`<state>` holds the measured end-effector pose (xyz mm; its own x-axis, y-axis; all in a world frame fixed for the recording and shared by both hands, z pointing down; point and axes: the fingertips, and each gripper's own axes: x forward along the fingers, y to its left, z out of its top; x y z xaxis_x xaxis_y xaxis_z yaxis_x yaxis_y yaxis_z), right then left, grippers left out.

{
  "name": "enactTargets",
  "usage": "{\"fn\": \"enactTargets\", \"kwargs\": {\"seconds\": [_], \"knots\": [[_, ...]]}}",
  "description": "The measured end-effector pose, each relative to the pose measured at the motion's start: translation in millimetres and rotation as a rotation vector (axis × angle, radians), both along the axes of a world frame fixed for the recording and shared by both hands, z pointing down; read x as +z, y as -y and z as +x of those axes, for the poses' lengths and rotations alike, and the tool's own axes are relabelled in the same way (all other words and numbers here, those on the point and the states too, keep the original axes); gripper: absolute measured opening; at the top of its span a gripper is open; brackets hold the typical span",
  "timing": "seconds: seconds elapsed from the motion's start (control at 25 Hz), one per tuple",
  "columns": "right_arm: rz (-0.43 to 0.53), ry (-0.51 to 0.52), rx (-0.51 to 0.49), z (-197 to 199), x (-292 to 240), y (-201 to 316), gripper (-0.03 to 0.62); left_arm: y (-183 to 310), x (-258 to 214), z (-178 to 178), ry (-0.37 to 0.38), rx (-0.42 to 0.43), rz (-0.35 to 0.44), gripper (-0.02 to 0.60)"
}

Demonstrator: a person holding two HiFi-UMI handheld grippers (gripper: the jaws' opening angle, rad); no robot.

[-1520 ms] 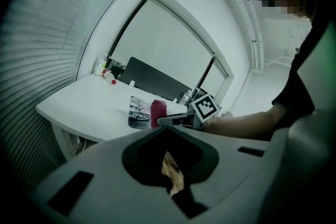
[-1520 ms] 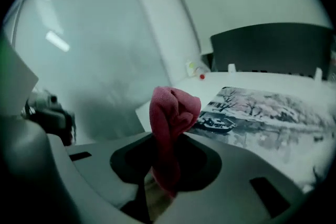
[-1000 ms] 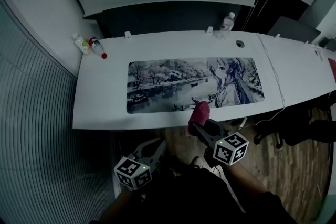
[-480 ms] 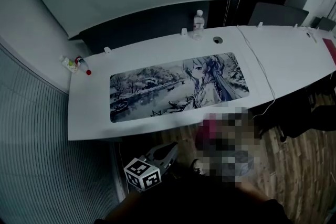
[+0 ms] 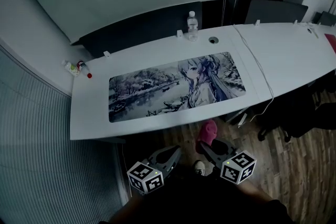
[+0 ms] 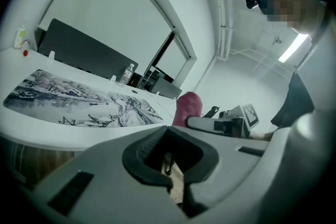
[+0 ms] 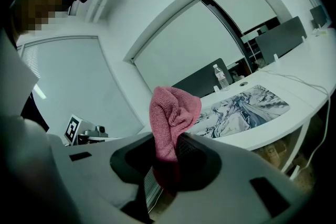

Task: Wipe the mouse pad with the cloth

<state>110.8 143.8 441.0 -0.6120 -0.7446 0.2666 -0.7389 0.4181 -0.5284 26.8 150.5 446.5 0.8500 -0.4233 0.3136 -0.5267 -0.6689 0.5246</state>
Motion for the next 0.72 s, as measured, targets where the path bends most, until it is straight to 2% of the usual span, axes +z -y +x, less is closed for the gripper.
{"fn": "enactTargets", "kwargs": {"seconds": [0.32,0.72], "knots": [[0.013,-0.009,-0.058,4,5,-17,0.110,-19,6,12,0.008,-0.018,0.009,0.006],[0.017,0.018,-0.077,7,4,-27,0.110,-30,-1,16,0.038,-0.026,0.028,0.006]]}}
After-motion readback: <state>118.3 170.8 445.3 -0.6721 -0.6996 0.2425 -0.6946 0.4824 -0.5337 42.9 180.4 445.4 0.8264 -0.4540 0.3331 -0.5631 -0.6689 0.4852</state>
